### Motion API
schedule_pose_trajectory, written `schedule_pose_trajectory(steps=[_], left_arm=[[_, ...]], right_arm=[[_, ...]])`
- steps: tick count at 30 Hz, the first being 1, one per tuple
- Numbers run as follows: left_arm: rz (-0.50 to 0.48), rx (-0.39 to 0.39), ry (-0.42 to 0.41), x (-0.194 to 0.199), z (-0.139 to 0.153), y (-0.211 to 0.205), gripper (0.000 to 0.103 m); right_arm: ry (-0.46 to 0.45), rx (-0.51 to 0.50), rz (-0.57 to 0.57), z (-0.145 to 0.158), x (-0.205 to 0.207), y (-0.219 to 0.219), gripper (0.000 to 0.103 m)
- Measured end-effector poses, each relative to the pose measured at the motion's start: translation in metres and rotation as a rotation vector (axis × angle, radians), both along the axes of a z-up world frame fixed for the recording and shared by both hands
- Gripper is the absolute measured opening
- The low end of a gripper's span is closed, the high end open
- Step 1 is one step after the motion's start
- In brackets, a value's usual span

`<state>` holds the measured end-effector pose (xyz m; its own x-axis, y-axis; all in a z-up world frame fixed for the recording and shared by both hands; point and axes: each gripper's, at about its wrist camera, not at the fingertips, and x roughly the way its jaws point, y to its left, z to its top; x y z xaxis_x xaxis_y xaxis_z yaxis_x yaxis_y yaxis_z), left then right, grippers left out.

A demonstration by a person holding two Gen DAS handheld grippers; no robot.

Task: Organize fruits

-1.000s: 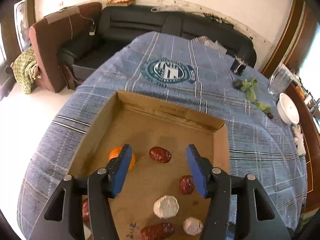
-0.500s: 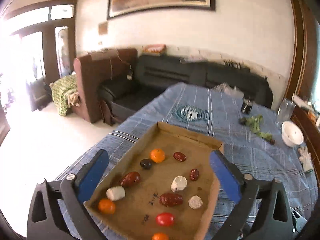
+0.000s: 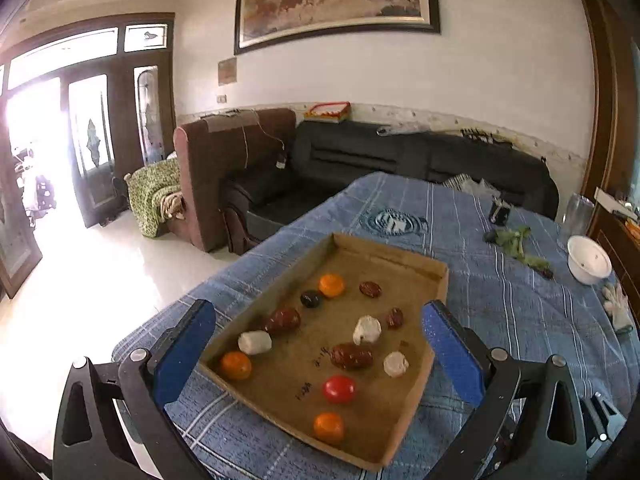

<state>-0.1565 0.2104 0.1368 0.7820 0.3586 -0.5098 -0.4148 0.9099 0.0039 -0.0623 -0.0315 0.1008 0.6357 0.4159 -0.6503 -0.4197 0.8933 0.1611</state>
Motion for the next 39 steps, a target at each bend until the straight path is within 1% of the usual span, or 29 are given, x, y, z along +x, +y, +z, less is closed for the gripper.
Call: schedule_pose_trajectory(steps=[5, 22, 31, 39], left_arm=[[-0.020, -0.010, 0.032, 0.002, -0.008, -0.006, 0.103], [-0.066, -0.011, 0.060, 0.003, -0.019, -0.015, 0.103], [-0.069, -0.016, 0.052, 0.005, -0.024, -0.016, 0.103], [-0.041, -0.011, 0.013, 0.002, -0.024, -0.015, 0.103]], right_arm=[[-0.031, -0.010, -0.010, 0.005, -0.007, -0.004, 0.084], [-0.009, -0.016, -0.020, -0.004, -0.004, -0.005, 0.087], [0.011, -0.023, -0.025, -0.012, 0.002, -0.004, 0.087], [0.012, -0.030, -0.023, -0.015, 0.001, -0.001, 0.088]])
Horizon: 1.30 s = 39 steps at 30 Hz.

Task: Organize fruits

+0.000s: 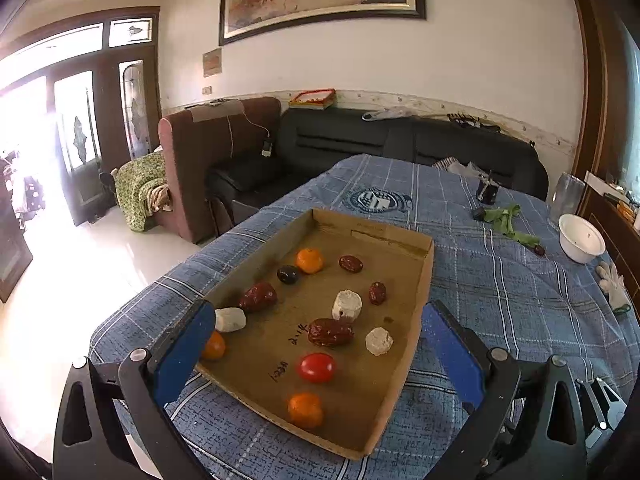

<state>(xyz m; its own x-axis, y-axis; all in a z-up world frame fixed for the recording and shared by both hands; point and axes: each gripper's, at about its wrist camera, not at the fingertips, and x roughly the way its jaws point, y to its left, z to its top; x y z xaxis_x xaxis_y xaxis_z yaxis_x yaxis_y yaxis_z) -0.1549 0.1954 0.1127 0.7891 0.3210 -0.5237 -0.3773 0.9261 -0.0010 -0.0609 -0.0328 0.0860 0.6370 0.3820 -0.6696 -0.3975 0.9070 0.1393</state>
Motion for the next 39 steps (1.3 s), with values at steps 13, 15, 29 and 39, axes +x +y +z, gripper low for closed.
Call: schedule_pose_trajectory(steps=[13, 15, 29, 39], left_arm=[[0.045, 0.032, -0.078, -0.018, 0.005, 0.000, 0.103], [0.055, 0.055, -0.093, -0.022, 0.006, -0.003, 0.103], [0.032, -0.040, -0.051, -0.021, -0.002, 0.011, 0.103], [0.007, -0.152, -0.039, -0.022, -0.006, 0.032, 0.103]], right_arm=[[-0.004, -0.009, 0.012, -0.001, -0.003, 0.006, 0.089], [-0.006, -0.011, 0.016, 0.000, -0.003, 0.006, 0.089], [-0.013, -0.024, 0.031, -0.004, -0.003, 0.013, 0.090], [0.003, -0.035, 0.034, -0.007, -0.004, 0.021, 0.090]])
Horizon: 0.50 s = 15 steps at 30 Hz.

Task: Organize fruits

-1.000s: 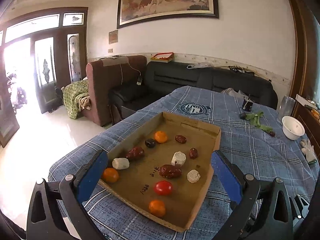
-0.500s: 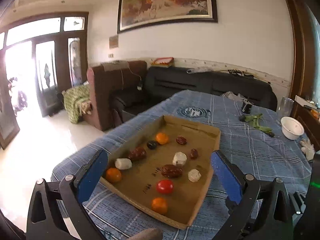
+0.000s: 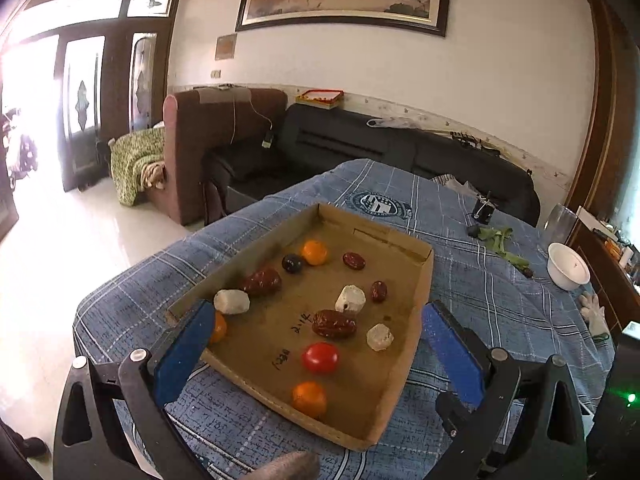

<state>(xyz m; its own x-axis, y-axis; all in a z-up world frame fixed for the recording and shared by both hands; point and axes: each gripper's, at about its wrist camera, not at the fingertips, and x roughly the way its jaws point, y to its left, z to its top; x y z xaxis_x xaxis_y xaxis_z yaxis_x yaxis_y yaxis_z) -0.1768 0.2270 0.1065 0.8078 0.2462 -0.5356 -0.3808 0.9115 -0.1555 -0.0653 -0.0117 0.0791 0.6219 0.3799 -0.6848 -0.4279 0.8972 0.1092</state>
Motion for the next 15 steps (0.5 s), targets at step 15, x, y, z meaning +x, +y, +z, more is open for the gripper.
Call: schedule_pose_trajectory(steps=[15], left_arm=[[0.015, -0.050, 0.069, 0.007, -0.017, 0.014, 0.103]], right_arm=[[-0.012, -0.047, 0.025, -0.001, -0.010, 0.020, 0.092]])
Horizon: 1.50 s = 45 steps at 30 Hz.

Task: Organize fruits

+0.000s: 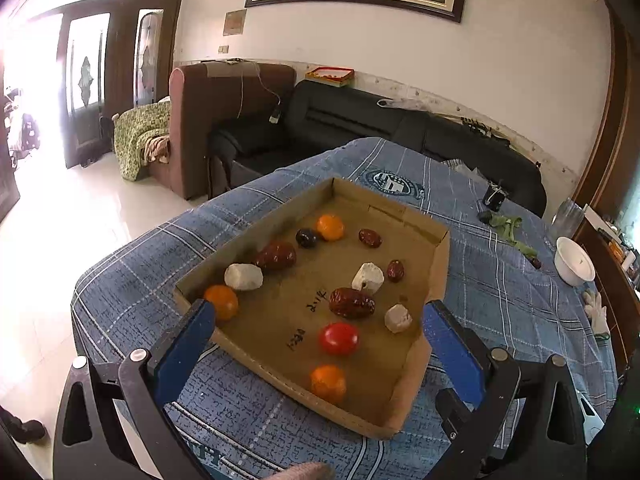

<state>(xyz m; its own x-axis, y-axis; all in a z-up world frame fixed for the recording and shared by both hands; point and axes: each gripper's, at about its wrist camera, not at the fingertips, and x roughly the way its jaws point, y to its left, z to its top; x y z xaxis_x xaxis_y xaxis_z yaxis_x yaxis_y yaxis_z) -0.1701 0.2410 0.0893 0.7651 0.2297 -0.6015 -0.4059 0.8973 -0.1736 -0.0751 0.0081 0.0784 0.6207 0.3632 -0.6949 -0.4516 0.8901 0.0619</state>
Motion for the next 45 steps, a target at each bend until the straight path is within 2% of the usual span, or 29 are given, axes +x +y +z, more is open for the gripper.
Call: schedule_pose_trajectory(steps=[18, 33, 45], left_arm=[[0.014, -0.013, 0.059, 0.009, -0.016, 0.004, 0.103], [0.017, -0.009, 0.069, 0.010, -0.019, 0.002, 0.103], [0.023, 0.049, 0.066, 0.002, -0.009, -0.015, 0.103]], right_arm=[[-0.006, -0.040, 0.022, -0.005, 0.002, 0.016, 0.093], [-0.011, -0.057, 0.037, -0.003, 0.004, 0.024, 0.094], [-0.036, -0.047, 0.075, 0.004, -0.001, 0.027, 0.094]])
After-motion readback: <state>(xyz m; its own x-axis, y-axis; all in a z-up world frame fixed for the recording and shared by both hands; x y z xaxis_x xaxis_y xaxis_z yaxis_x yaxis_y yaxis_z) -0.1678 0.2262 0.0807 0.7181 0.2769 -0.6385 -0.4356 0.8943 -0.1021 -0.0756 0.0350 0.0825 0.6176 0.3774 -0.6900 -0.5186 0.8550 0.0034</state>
